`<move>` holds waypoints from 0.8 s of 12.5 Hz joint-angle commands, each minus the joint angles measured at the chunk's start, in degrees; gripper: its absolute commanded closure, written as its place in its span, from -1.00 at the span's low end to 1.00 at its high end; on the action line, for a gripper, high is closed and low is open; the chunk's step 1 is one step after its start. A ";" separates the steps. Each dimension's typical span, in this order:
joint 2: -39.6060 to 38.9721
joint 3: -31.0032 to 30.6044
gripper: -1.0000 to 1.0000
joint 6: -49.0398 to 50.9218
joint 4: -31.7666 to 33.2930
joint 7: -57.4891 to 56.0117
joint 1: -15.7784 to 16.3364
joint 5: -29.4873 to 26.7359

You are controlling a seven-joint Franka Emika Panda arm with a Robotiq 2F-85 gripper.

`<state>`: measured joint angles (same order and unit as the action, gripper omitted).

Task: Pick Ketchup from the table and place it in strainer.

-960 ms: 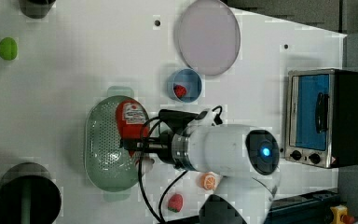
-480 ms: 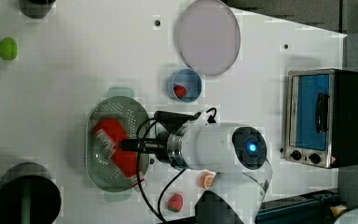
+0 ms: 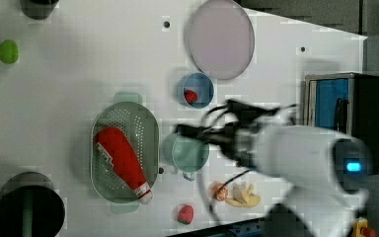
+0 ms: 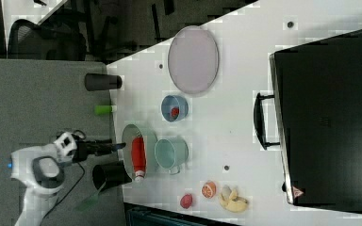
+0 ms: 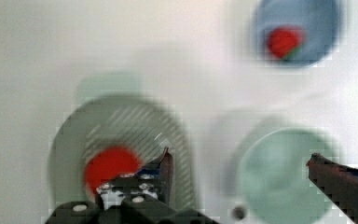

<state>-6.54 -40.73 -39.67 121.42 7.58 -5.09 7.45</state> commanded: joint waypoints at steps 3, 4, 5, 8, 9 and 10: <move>12.78 9.64 -1.00 11.08 -2.37 2.66 -8.15 -0.61; 14.58 12.55 -1.00 12.83 -2.73 2.17 -8.46 -1.10; 15.91 15.46 -1.00 14.37 -3.08 2.05 -8.48 -3.09; 18.11 22.87 -1.00 20.27 -4.75 -0.68 -8.47 -10.95; 18.19 24.73 -1.00 21.78 -6.08 -4.62 -8.49 -10.73; 18.12 26.31 -1.00 22.98 -7.82 -8.06 -8.49 -10.96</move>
